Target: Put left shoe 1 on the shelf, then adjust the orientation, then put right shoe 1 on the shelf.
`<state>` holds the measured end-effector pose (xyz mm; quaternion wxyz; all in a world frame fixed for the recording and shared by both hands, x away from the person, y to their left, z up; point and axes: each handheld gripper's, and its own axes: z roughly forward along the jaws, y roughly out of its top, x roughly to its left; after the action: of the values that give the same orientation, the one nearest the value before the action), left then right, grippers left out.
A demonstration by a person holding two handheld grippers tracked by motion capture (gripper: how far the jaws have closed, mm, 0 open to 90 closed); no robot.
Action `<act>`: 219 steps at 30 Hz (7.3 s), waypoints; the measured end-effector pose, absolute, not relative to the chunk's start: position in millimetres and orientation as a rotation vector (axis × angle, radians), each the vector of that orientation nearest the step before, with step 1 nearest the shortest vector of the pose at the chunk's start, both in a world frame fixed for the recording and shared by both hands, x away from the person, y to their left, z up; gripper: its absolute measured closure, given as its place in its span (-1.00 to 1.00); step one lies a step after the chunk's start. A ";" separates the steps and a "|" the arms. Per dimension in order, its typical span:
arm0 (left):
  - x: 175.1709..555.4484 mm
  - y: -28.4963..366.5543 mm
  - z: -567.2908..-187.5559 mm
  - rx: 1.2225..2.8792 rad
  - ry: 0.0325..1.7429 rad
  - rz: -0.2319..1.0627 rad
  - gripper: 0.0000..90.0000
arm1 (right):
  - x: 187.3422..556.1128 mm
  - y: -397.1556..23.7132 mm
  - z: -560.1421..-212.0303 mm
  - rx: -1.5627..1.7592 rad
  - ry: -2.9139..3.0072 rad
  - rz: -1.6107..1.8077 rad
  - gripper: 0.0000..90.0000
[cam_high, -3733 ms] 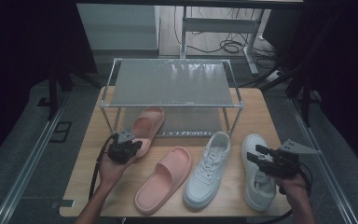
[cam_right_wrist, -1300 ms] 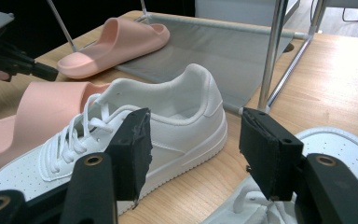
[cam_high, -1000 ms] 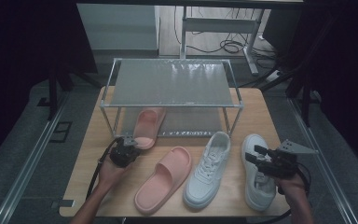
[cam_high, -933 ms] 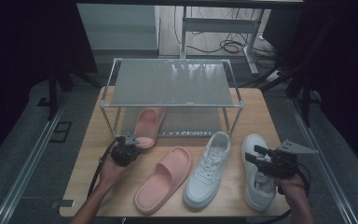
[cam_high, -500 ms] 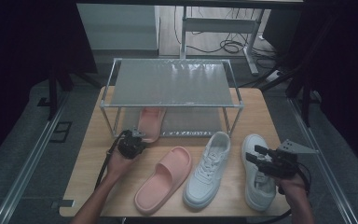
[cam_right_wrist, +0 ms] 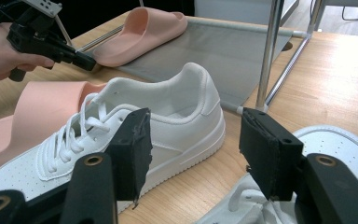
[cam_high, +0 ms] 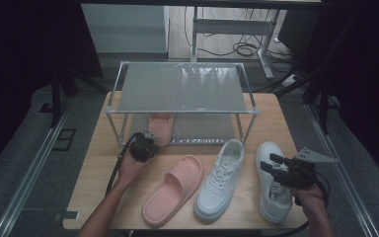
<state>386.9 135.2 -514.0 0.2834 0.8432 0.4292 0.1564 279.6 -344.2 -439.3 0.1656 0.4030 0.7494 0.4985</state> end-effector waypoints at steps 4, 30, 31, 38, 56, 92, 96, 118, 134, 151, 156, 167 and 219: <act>390.4 134.0 -515.6 2.240 1.160 0.411 1.00 | 279.7 -344.4 -439.3 1.148 2.137 1.416 -0.02; 370.2 138.8 -512.6 2.157 1.168 0.391 1.00 | 279.6 -345.7 -438.9 1.148 2.131 1.419 -0.02; 366.2 141.0 -511.7 2.141 1.163 0.389 1.00 | 279.6 -345.7 -438.8 1.147 2.130 1.419 -0.02; 335.9 156.5 -506.2 2.090 1.138 0.384 1.00 | 279.0 -343.3 -438.4 1.144 2.137 1.418 -0.02; 285.5 177.2 -498.7 2.041 1.106 0.385 1.00 | 279.3 -340.3 -439.7 1.137 2.146 1.413 -0.02; 248.4 122.7 -475.8 2.082 0.848 0.241 0.99 | 279.3 -342.4 -439.7 1.140 2.141 1.414 -0.02; 242.8 112.8 -475.7 2.086 0.810 0.200 0.99 | 279.9 -342.2 -440.6 1.142 2.143 1.413 -0.02; 210.3 79.3 -506.3 2.238 0.746 0.081 1.00 | 278.6 -342.9 -439.0 1.139 2.142 1.418 -0.02; 211.9 84.4 -515.4 2.257 0.804 0.092 1.00 | 279.1 -343.7 -440.0 1.144 2.134 1.414 -0.02; 226.2 108.0 -513.2 2.184 0.902 0.124 0.95 | 279.7 -343.3 -440.8 1.145 2.136 1.410 -0.02; 224.0 113.2 -504.2 2.131 0.893 0.114 0.79 | 279.2 -343.9 -440.1 1.144 2.133 1.413 -0.02; 231.5 109.9 -493.9 2.098 0.907 0.164 0.27 | 278.6 -347.2 -438.6 1.147 2.124 1.413 -0.02; 265.4 73.7 -504.1 2.182 0.876 0.192 0.83 | 278.6 -348.2 -439.0 1.145 2.119 1.415 -0.02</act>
<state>265.4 73.7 -504.1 0.3813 0.8551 0.3432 0.0751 278.6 -348.2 -439.0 0.1733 0.4039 0.7470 0.4988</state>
